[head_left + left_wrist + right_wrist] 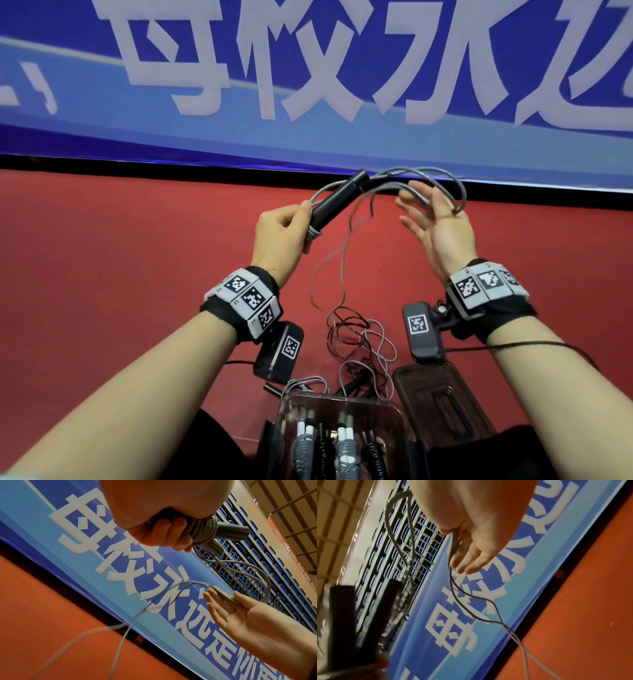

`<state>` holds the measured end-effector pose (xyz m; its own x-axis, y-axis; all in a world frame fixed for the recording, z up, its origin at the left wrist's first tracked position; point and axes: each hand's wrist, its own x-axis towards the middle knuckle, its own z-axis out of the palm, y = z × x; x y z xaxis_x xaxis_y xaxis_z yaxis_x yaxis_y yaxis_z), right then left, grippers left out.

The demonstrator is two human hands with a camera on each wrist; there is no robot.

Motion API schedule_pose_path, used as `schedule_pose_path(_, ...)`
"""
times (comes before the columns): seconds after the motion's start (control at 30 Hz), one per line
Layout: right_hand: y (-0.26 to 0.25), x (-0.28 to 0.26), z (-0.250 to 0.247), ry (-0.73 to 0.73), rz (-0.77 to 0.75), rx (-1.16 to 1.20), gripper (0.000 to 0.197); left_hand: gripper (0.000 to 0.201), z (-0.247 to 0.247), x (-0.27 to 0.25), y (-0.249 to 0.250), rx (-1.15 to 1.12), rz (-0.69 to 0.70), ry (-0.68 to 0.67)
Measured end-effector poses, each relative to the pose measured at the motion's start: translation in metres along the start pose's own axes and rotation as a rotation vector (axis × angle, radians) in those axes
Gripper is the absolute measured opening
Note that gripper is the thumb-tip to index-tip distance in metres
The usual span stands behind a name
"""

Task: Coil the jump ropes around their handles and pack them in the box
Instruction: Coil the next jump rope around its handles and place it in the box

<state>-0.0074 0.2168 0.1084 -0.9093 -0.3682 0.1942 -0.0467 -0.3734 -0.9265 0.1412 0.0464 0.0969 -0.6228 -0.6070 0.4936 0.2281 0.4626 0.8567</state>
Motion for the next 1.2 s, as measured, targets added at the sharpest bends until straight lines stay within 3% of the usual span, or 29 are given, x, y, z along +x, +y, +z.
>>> schedule_pose_path(0.1,-0.001,-0.008,0.008,-0.047,0.012,0.036,0.036,0.052,0.002,0.0,0.0,0.001,0.007,0.005)
schedule_pose_path(0.33,-0.005,-0.006,0.011,0.026,-0.047,0.037,0.038,0.051,0.006,-0.004,-0.001,0.034,0.004,-0.072)
schedule_pose_path(0.43,0.004,-0.004,0.005,0.082,-0.033,-0.121,0.039,0.051,0.004,-0.005,-0.002,0.055,-0.001,-0.081)
schedule_pose_path(0.57,0.019,-0.001,-0.01,0.122,0.012,-0.568,0.031,0.049,0.004,-0.005,-0.005,0.081,-0.018,-0.083)
schedule_pose_path(0.67,0.025,0.001,-0.016,0.128,0.112,-0.633,0.01,0.047,0.003,-0.005,-0.005,0.096,-0.03,-0.09)
schedule_pose_path(0.7,0.026,0.001,-0.016,0.117,0.135,-0.624,0.018,0.048,0.003,-0.006,-0.004,0.103,-0.032,-0.097)
schedule_pose_path(0.83,0.027,-0.005,-0.008,-0.016,0.055,-0.612,0.038,0.05,0.005,-0.009,0.0,0.121,-0.072,-0.186)
schedule_pose_path(0.93,0.024,-0.017,0.003,-0.243,0.004,-0.593,0.034,0.048,0.008,-0.012,0.007,0.052,-0.147,-0.291)
schedule_pose_path(1.03,0.023,-0.026,0.012,-0.422,0.015,-0.587,0.028,0.047,0.011,-0.014,0.016,0.005,-0.204,-0.313)
schedule_pose_path(1.2,0.026,-0.032,0.024,-0.436,0.14,-0.462,0.032,0.046,0.01,-0.014,0.019,-0.003,-0.239,-0.27)
